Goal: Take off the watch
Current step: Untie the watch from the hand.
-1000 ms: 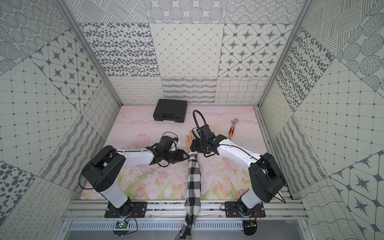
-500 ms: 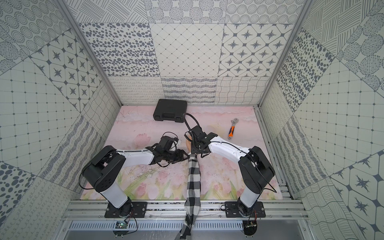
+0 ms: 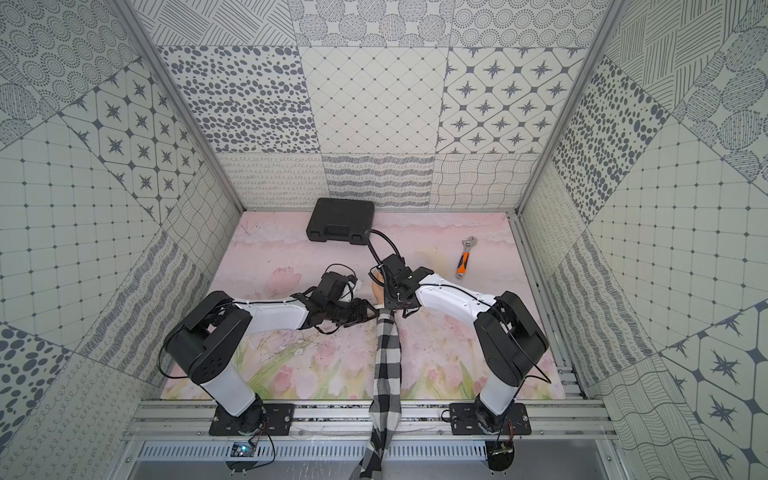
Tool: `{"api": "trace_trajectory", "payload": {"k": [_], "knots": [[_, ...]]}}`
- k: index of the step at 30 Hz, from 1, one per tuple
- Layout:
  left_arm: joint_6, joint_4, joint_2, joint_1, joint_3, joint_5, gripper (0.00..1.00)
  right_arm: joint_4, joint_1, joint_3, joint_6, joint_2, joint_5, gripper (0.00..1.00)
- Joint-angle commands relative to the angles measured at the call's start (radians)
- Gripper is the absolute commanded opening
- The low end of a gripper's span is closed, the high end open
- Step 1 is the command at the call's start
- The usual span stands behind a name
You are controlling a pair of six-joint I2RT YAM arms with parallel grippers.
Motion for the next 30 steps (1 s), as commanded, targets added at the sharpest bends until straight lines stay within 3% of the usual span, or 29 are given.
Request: {"api": "trace_trajectory", "payload": {"k": [1, 9, 14, 23, 30], "knots": [[0.014, -0.219, 0.025, -0.001, -0.015, -0.067, 0.62, -0.031, 0.001, -0.030, 0.019, -0.060, 0.056, 0.41], [0.019, -0.226, 0.025, -0.002, -0.011, -0.068, 0.62, 0.002, 0.002, -0.048, 0.052, -0.125, 0.014, 0.60], [0.019, -0.226, 0.025, -0.002, -0.009, -0.070, 0.62, 0.026, 0.008, -0.028, 0.051, -0.095, -0.010, 0.63], [0.017, -0.223, 0.024, -0.002, -0.012, -0.068, 0.62, 0.028, 0.018, -0.004, 0.050, -0.019, -0.001, 0.62], [0.017, -0.219, 0.026, -0.002, -0.015, -0.064, 0.62, 0.036, 0.015, -0.016, 0.047, 0.002, 0.031, 0.44]]}}
